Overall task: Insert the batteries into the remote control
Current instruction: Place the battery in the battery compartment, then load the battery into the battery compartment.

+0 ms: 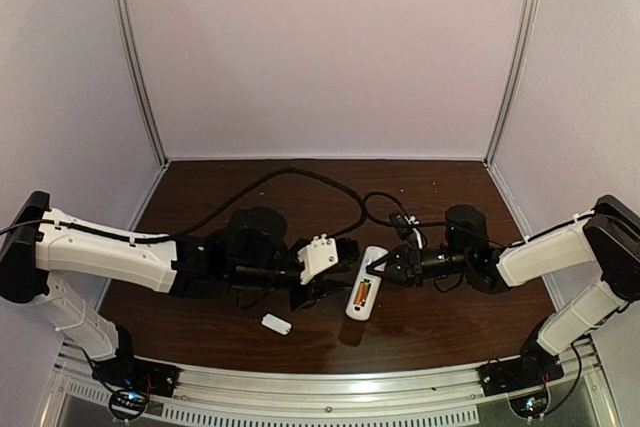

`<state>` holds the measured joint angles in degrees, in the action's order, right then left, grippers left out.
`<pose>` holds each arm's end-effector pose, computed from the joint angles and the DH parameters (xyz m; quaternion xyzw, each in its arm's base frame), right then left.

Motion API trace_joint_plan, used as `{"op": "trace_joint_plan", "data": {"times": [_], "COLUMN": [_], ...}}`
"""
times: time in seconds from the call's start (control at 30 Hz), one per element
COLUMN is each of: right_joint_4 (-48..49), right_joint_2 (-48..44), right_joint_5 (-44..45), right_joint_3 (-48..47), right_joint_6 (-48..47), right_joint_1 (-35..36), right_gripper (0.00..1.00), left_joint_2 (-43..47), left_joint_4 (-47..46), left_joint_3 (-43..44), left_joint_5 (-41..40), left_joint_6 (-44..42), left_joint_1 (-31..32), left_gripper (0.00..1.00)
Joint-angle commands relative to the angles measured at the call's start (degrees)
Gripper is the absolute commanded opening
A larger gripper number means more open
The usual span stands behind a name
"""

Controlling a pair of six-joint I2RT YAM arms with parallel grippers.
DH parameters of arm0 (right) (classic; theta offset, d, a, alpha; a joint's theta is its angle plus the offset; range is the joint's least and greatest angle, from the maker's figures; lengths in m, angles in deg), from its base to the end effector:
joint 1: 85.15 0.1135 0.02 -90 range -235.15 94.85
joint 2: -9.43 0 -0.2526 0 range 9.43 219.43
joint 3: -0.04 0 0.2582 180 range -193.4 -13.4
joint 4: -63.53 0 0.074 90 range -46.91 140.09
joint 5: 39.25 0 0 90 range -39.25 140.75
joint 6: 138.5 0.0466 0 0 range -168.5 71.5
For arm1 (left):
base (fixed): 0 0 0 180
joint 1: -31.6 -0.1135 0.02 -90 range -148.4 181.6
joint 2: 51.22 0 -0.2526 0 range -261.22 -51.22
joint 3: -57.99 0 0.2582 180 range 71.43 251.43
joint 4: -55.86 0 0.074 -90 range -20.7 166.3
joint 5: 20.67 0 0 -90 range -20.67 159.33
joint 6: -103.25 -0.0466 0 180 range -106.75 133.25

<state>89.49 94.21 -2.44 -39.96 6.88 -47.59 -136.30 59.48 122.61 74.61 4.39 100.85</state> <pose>0.1967 0.1983 0.1503 -0.1448 0.7587 0.6280 0.0945 0.1201 -0.3290 0.2258 0.5476 0.6351 -0.3067 0.4503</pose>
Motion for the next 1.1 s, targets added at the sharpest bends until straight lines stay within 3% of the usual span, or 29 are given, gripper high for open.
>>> {"op": "trace_joint_plan", "data": {"times": [0.0, 0.3, 1.07], "right_joint_4": [-2.7, -4.0, -5.9], "right_joint_2": [-1.4, -0.7, -0.4], "right_joint_5": [-2.0, -2.0, -2.1], "right_joint_3": [-2.3, -3.1, -4.5], "right_joint_6": [-2.9, -3.6, -4.8], "right_joint_1": [1.7, 3.5, 6.1], "right_gripper": [0.0, 0.0, 0.0], "left_joint_2": [-2.1, -5.3, -9.2], "left_joint_4": [5.1, 6.7, 8.5], "left_joint_3": [3.2, 5.3, 7.5], "left_joint_5": [0.8, 0.0, 0.5], "left_joint_6": [-12.9, -17.4, -18.6], "left_joint_1": [1.1, 1.8, 1.8], "left_gripper": [0.29, 0.18, 0.19]}}
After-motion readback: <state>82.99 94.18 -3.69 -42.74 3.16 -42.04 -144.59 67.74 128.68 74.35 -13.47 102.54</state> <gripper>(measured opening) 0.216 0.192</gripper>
